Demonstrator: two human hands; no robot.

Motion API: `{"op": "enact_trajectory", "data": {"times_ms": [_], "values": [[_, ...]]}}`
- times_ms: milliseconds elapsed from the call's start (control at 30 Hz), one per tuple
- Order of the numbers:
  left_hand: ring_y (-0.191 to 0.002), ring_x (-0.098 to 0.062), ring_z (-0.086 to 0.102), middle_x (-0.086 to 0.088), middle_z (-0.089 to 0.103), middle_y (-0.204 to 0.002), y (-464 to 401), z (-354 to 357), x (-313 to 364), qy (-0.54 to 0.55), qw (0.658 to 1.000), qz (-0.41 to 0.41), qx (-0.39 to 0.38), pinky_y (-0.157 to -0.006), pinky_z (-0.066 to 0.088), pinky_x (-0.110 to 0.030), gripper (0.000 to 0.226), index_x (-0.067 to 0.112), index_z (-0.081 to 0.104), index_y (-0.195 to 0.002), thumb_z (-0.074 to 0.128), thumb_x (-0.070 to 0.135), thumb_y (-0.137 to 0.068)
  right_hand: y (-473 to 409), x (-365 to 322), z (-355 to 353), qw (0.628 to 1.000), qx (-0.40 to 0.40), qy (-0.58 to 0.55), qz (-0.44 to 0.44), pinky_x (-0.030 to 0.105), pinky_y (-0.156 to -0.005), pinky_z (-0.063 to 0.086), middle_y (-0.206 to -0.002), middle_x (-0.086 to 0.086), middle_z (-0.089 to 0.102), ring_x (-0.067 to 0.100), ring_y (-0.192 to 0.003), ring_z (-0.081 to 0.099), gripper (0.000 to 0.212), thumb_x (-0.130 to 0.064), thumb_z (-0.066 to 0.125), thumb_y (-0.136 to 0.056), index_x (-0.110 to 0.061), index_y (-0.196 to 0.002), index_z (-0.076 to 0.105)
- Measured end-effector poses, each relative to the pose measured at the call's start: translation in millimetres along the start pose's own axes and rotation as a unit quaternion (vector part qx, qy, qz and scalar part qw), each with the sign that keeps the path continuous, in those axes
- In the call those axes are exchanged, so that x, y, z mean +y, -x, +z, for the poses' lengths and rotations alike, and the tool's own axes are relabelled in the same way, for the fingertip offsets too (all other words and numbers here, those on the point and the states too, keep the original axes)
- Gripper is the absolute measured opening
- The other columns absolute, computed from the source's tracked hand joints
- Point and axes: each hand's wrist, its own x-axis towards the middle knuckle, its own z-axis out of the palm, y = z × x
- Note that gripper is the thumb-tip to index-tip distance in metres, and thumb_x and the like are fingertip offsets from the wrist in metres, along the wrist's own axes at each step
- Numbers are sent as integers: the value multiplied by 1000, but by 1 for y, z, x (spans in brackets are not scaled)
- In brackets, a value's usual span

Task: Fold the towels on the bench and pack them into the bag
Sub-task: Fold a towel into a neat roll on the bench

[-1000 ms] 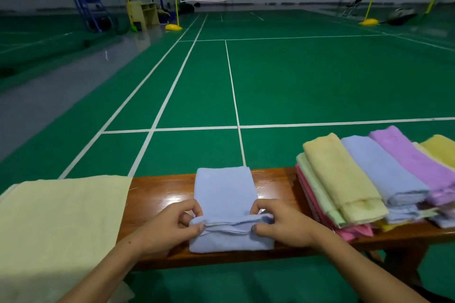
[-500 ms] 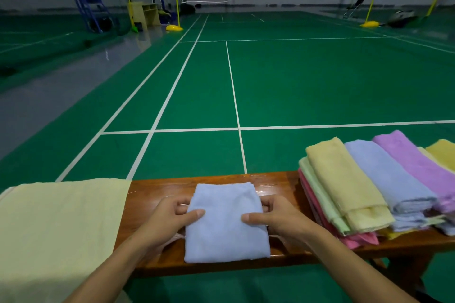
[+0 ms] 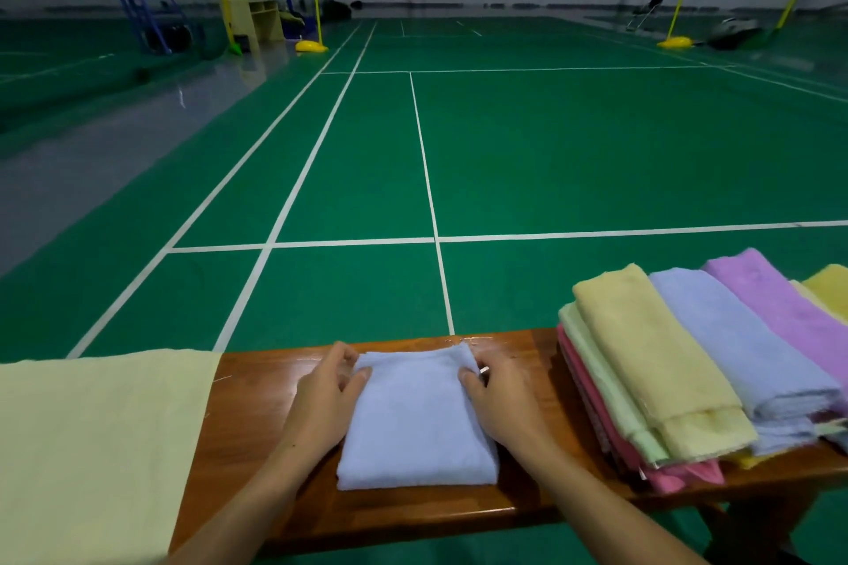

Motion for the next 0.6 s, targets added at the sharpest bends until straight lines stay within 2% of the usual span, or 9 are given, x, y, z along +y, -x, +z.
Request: {"op": "enact_trajectory", "data": {"times_ms": [67, 133, 167, 300, 467, 533, 600], "values": [[-62, -20, 63, 1, 67, -65, -3, 4, 1, -52, 998, 6, 35, -54, 40, -34, 10, 33, 54, -100, 61, 39, -105, 0, 0, 2, 999, 23, 25, 6, 37, -67, 50, -79, -10, 64, 14, -75, 61, 16, -34, 66, -100, -26, -86, 62], [-65, -15, 63, 6, 66, -68, -2, 5, 2, -109, 992, 17, 69, -56, 49, -35, 11, 33, 50, -100, 57, 40, -106, 0, 0, 3, 998, 40, 48, 4, 34, -65, 44, -79, -10, 60, 15, -76, 60, 26, -37, 68, -100, -32, -80, 52], [-65, -13, 62, 8, 66, -69, -2, 5, 2, -138, 987, 23, 82, -56, 52, -36, 11, 34, 48, -102, 55, 41, -107, 0, -1, 3, 997, 45, 62, 0, 35, -65, 46, -78, -10, 60, 15, -76, 60, 27, -40, 68, -100, -32, -80, 51], [-58, -5, 55, 13, 59, -66, 3, -4, 10, -219, 969, 38, 112, -47, 39, -28, 11, 32, 48, -110, 53, 42, -107, 2, -2, 3, 989, 51, 135, -14, 41, -69, 56, -81, -6, 63, 18, -76, 62, 27, -50, 62, -101, -26, -88, 57], [-60, -3, 58, 17, 62, -73, 9, -18, 6, -250, 955, 67, 143, -52, 52, -26, 14, 32, 58, -106, 57, 46, -104, 3, -6, -17, 980, 65, 186, -29, 33, -64, 48, -86, -9, 65, 16, -77, 63, 30, -58, 54, -102, -30, -93, 56], [-67, -3, 61, 18, 65, -81, 14, -19, 7, -241, 952, 107, 157, -53, 53, -25, 12, 33, 60, -103, 62, 45, -102, 5, -11, -24, 976, 92, 189, -48, 33, -66, 50, -92, -10, 67, 15, -82, 65, 29, -58, 50, -104, -30, -99, 57], [-84, -7, 65, 16, 69, -96, 19, -16, 9, -232, 947, 157, 157, -60, 53, -25, 13, 33, 64, -108, 65, 44, -100, 9, -15, -23, 973, 112, 174, -102, 35, -77, 54, -104, -8, 67, 15, -94, 64, 27, -54, 49, -105, -29, -110, 59]]}}
